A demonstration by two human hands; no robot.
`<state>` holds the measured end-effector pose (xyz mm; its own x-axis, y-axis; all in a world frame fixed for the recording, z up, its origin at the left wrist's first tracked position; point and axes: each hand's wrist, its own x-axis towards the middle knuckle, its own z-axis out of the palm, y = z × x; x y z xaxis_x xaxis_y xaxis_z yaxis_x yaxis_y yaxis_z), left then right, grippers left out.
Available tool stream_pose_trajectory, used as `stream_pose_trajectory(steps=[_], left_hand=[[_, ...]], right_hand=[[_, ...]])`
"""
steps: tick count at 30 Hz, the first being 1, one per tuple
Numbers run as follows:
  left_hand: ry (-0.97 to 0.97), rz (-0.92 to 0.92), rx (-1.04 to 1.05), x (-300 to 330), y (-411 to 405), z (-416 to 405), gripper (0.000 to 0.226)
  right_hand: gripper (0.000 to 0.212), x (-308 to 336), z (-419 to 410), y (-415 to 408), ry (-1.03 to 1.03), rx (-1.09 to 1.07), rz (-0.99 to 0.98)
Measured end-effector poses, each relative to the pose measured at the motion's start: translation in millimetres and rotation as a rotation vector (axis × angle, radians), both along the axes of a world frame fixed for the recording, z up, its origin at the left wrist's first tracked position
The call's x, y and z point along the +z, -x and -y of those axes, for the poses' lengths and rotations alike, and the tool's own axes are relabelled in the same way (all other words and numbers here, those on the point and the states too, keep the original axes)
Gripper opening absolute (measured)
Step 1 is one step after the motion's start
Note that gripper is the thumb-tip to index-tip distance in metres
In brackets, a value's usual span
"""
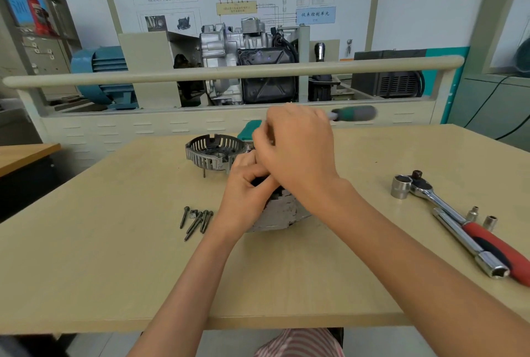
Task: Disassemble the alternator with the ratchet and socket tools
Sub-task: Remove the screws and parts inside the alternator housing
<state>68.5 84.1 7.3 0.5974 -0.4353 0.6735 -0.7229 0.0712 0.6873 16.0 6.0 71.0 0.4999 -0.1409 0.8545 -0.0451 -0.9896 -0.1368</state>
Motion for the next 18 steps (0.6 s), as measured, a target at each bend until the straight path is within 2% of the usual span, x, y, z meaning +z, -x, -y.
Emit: stream_pose_trajectory(steps=[2, 4, 7, 9, 12, 15, 16, 18], left_hand=[[-0.001, 0.018, 0.005, -0.5, 0.1, 0.7, 0.043], [-0.006, -0.011, -0.009, -0.8, 0.1, -0.1, 0.044], [-0.005, -0.068, -0.026, 0.8, 1.1, -1.9, 0.027], [-0.024, -0.058, -0.034, 1.6, 0.6, -3.2, 0.018], [-0.037, -0.049, -0.043, 1.1, -1.2, -4.0, 0.017], [-0.014, -0.034, -0.03, 0.2, -2.0, -3.3, 0.018], [0.0, -0.027, -0.021, -0.5, -2.0, -2.6, 0.02], [0.013, -0.033, -0.009, -0.8, -1.6, -0.6, 0.019]], right_hand=[[0.019, -2.1, -6.2, 0.0, 0.097, -0.23, -0.057], [0.018, -0.7, -8.0, 0.3, 0.073, -0.188, -0.055], [0.033, 4.2, -1.7, -0.6, -0.112, 0.198, 0.013], [0.036, 5.1, 4.8, -1.3, -0.238, 0.474, 0.059], [0.037, 4.9, 7.4, -1.7, -0.405, 0.681, 0.04], [0.036, 4.5, 6.2, 0.1, -0.349, 0.651, 0.039], [0.034, 4.4, 6.0, 0.2, -0.267, 0.57, 0.032], [0.025, 3.0, 3.2, -0.6, -0.047, 0.238, -0.01]])
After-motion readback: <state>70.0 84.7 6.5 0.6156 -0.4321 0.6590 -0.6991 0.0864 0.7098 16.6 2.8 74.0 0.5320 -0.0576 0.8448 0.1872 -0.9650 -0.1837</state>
